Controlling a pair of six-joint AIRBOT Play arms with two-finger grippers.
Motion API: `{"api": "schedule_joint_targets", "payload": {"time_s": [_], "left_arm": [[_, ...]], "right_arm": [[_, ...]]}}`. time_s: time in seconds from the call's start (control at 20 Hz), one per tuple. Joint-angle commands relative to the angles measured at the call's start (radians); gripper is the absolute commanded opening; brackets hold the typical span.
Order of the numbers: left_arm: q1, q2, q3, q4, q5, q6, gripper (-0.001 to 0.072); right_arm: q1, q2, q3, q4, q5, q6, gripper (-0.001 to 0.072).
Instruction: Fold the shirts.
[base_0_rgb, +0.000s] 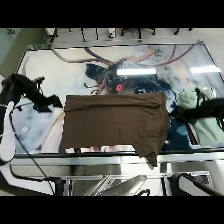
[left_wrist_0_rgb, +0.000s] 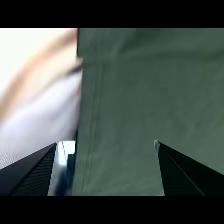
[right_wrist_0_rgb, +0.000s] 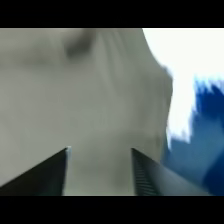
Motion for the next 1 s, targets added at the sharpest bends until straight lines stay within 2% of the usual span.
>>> {"api": "schedule_joint_targets", "payload": {"time_s": [0.0,0.2,0.35,0.55,0.6,0.65,0.7,0.85,0.9,0.95], "left_arm": [[0.063,0.163,-0.362,-0.002,-0.081,0.062,0.0698],[0.119,0.226,-0.647,-0.073,-0.211,0.15,0.0699],[0.118,0.226,-0.704,-0.09,-0.262,0.158,0.0698],[0.091,0.226,-0.713,-0.151,-0.258,0.163,0.0679],[0.08,0.226,-0.713,-0.179,-0.248,0.179,0.0468],[0.07,0.226,-0.713,-0.206,-0.237,0.198,0.0223],[0.058,0.226,-0.713,-0.222,-0.232,0.202,0.0074],[0.034,0.226,-0.711,-0.217,-0.234,0.203,0.0015],[0.034,0.226,-0.711,-0.217,-0.232,0.202,0.0015],[0.034,0.226,-0.711,-0.217,-0.23,0.202,0.0015]], "right_arm": [[-0.07,0.2,-0.254,-0.024,-0.19,0.019,0.0577],[-0.077,0.311,-0.446,-0.021,-0.26,0.027,0.0576],[-0.077,0.318,-0.482,-0.002,-0.24,0.034,0.0571],[-0.077,0.291,-0.482,0.055,-0.184,0.033,0.0568],[-0.076,0.269,-0.482,0.055,-0.165,0.03,0.0568],[-0.076,0.236,-0.482,0.057,-0.144,0.024,0.0568],[-0.076,0.201,-0.482,0.079,-0.129,-0.001,0.0568],[-0.076,0.092,-0.482,0.199,-0.065,-0.108,0.0566],[-0.076,0.061,-0.481,0.214,-0.034,-0.129,0.0524],[-0.076,0.031,-0.481,0.212,-0.01,-0.137,0.0408]]}}
